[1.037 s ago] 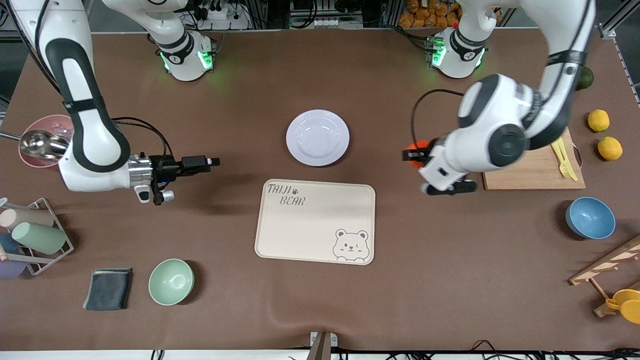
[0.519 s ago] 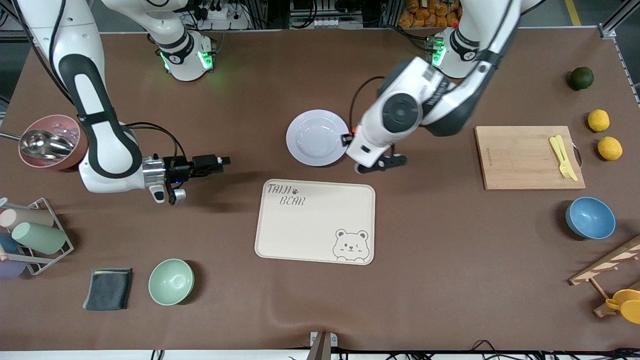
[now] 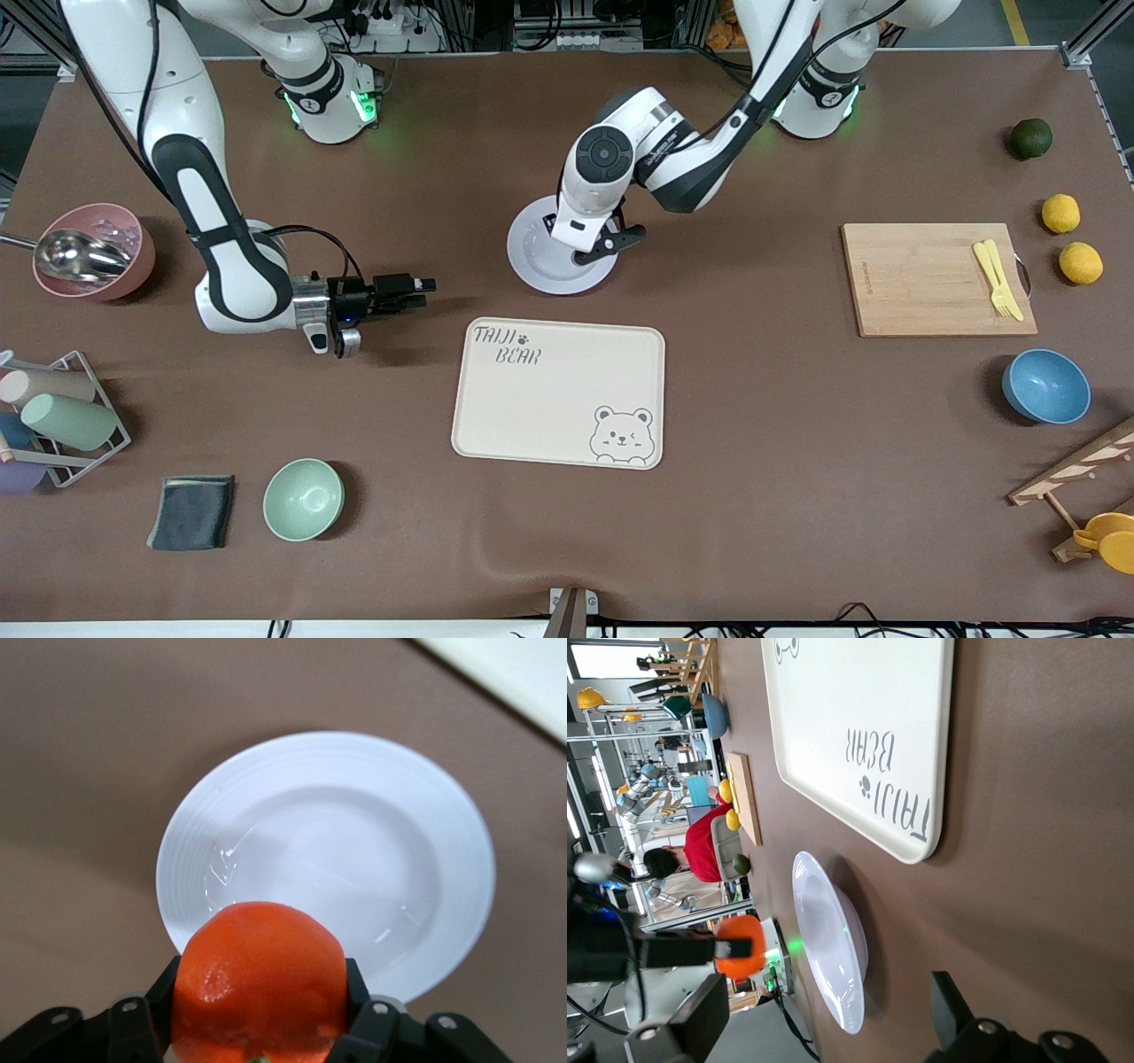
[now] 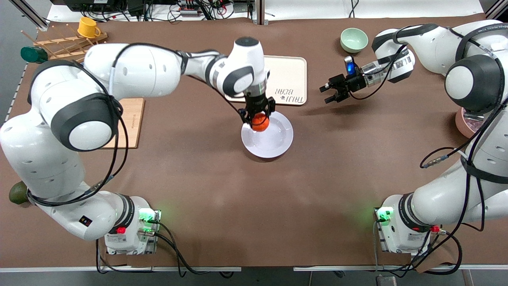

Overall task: Place orange and plate with both arms
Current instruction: 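Carry the orange over the white plate and lower it with the left gripper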

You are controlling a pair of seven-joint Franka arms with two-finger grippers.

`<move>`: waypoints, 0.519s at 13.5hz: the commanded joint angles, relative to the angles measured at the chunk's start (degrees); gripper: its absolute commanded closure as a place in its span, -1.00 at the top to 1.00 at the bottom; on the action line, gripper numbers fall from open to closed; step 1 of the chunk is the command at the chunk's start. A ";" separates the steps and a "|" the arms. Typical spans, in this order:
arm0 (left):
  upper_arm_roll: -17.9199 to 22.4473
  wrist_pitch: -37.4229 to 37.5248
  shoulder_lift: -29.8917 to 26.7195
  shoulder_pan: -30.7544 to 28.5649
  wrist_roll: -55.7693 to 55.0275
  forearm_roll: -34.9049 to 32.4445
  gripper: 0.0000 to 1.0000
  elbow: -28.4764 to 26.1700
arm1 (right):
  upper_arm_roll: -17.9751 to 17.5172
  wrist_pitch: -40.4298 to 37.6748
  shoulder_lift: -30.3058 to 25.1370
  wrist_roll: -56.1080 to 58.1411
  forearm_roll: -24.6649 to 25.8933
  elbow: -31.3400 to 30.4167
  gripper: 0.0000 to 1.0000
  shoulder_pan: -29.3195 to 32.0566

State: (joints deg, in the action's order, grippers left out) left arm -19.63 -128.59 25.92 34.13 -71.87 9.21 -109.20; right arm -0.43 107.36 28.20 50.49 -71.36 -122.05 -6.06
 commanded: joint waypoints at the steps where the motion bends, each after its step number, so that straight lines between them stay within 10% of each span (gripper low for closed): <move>1: 0.56 -3.50 1.66 1.46 -1.25 0.28 -1.00 -1.45 | 0.08 1.53 -1.57 0.84 -2.12 -1.70 0.95 -1.06; 7: 0.91 -6.41 8.96 2.70 -3.00 -3.23 -1.00 1.79 | 0.08 1.80 -1.57 0.84 -2.91 -1.96 0.77 -1.33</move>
State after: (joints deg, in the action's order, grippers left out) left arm -19.20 -135.01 32.46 36.18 -72.30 8.14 -110.34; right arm -0.45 108.03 28.20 50.49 -72.24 -122.26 -6.59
